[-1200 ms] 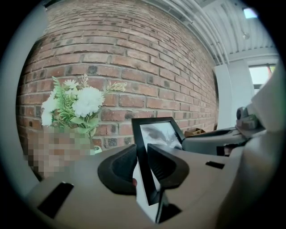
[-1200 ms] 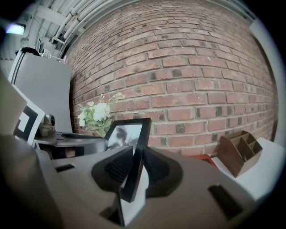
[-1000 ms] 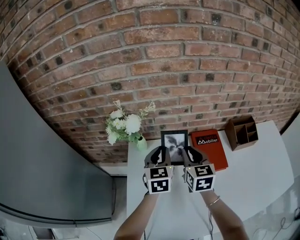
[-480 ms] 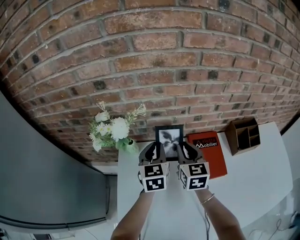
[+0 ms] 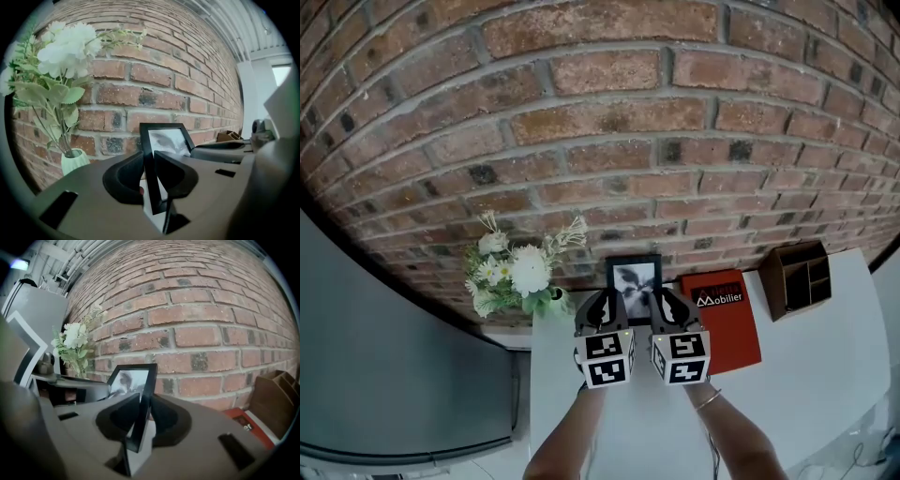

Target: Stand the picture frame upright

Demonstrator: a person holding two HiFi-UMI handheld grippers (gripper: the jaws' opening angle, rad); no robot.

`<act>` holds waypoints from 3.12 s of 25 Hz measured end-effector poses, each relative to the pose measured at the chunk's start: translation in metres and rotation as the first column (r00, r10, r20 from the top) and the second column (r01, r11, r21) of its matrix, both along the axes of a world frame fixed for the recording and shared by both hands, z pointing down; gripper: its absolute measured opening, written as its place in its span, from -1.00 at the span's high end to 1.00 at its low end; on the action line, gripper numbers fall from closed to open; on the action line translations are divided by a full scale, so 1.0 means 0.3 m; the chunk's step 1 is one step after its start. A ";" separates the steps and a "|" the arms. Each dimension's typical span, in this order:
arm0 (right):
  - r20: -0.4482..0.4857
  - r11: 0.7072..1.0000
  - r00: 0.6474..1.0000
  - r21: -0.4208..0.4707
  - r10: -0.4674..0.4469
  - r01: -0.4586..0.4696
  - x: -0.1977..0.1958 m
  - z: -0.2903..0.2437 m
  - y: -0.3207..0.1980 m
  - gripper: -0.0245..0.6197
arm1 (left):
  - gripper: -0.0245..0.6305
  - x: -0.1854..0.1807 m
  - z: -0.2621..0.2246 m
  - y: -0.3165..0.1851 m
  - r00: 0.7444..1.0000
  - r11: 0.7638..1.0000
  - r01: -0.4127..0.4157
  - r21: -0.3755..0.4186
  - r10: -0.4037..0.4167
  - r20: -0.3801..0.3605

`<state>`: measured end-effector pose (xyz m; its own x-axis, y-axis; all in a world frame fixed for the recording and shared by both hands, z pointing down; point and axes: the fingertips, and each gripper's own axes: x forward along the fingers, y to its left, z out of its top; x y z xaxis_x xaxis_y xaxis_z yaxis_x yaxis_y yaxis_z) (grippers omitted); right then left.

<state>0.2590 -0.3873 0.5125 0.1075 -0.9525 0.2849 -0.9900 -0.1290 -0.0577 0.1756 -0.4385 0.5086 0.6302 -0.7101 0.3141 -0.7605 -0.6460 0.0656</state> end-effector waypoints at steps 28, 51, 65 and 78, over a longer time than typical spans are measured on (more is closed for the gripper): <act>0.043 0.997 0.999 -0.073 0.006 -0.003 0.044 0.151 -0.071 0.69 | 0.75 0.031 0.142 -0.061 0.999 0.997 0.003 -0.074 0.000 0.037; 0.107 0.998 0.994 -0.059 0.002 0.005 0.045 0.125 -0.052 0.68 | 0.60 -0.002 0.116 -0.045 0.999 0.997 0.013 -0.072 -0.011 0.032; 0.113 0.997 0.992 -0.045 -0.055 0.061 -0.065 0.015 0.106 0.68 | 0.81 -0.071 -0.008 0.122 0.998 0.997 -0.068 -0.044 0.067 -0.011; 0.116 0.994 0.987 -0.007 -0.109 0.110 -0.172 -0.158 0.355 0.69 | 0.94 -0.229 -0.173 0.334 0.990 0.992 -0.128 0.014 0.128 -0.056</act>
